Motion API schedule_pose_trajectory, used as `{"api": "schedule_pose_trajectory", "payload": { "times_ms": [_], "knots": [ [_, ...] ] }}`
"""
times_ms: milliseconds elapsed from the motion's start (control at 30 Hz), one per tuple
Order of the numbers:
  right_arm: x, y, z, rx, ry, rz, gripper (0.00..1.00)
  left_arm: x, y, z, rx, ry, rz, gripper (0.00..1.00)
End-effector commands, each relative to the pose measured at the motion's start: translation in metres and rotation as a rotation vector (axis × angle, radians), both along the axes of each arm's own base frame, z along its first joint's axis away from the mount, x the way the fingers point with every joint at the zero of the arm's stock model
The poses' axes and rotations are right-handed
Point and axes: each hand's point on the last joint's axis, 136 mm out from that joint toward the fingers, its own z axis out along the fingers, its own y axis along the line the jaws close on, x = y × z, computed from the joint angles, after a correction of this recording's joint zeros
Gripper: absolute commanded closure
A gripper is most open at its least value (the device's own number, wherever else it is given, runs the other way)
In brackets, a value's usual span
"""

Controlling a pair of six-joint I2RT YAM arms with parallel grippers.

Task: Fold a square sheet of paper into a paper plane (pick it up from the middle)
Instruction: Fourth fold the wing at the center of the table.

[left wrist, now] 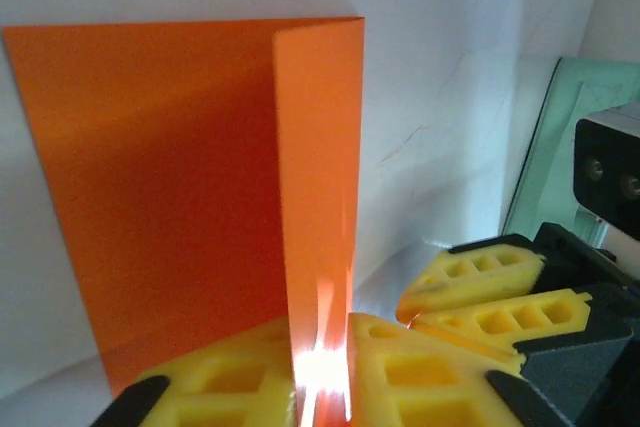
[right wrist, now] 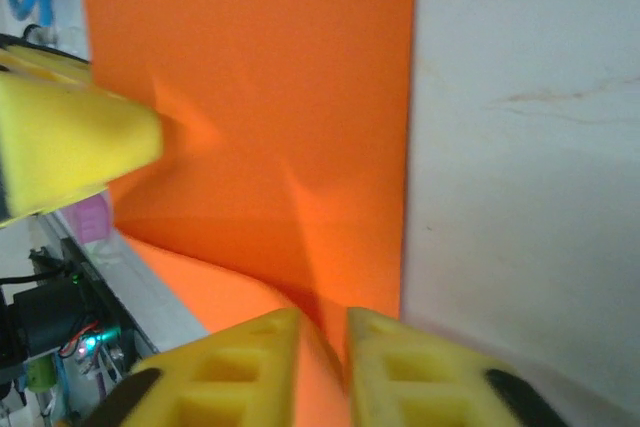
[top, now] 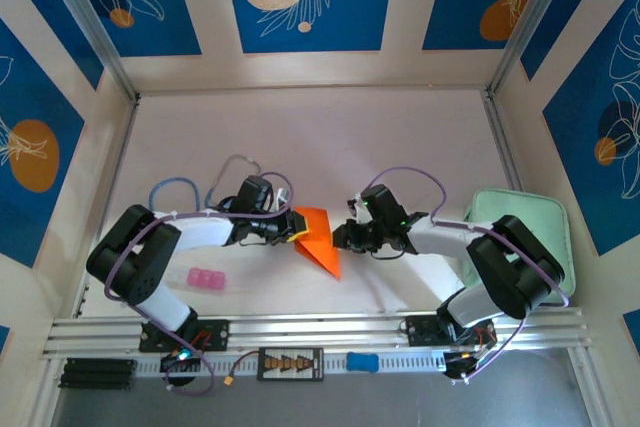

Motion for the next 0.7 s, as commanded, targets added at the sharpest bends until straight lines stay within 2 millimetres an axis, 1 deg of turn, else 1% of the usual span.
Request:
{"api": "schedule_pose_trajectory", "payload": {
  "times_ms": [0, 100, 167, 233, 367, 400, 500, 600, 667],
  "knots": [
    [-0.002, -0.008, 0.006, -0.049, -0.032, -0.002, 0.70, 0.005, -0.004, 0.006, -0.039, -0.011, -0.002, 0.83],
    [-0.003, -0.013, 0.012, -0.086, -0.063, 0.002, 0.62, 0.005, -0.004, 0.010, -0.046, -0.018, -0.008, 0.83],
    [-0.003, -0.017, 0.015, -0.127, -0.095, 0.003, 0.59, 0.005, -0.005, 0.011, -0.051, -0.023, -0.016, 0.79],
    [-0.001, -0.022, 0.018, -0.167, -0.134, -0.006, 0.56, 0.005, -0.006, 0.012, -0.053, -0.024, -0.023, 0.78],
    [0.003, -0.030, 0.025, -0.232, -0.248, -0.022, 0.50, 0.005, -0.007, 0.012, -0.058, -0.024, -0.026, 0.84],
    [0.003, -0.032, 0.027, -0.248, -0.286, -0.018, 0.49, 0.006, -0.007, 0.013, -0.058, -0.027, -0.025, 0.87],
    [0.001, -0.033, 0.032, -0.296, -0.421, 0.015, 0.47, 0.006, -0.007, 0.015, -0.058, -0.029, -0.023, 0.90],
    [-0.004, -0.027, 0.035, -0.323, -0.554, 0.071, 0.47, 0.006, -0.006, 0.014, -0.051, -0.027, -0.017, 0.96],
    [-0.007, -0.023, 0.037, -0.341, -0.622, 0.106, 0.47, 0.006, -0.005, 0.014, -0.048, -0.028, -0.010, 0.98]
  ]
}}
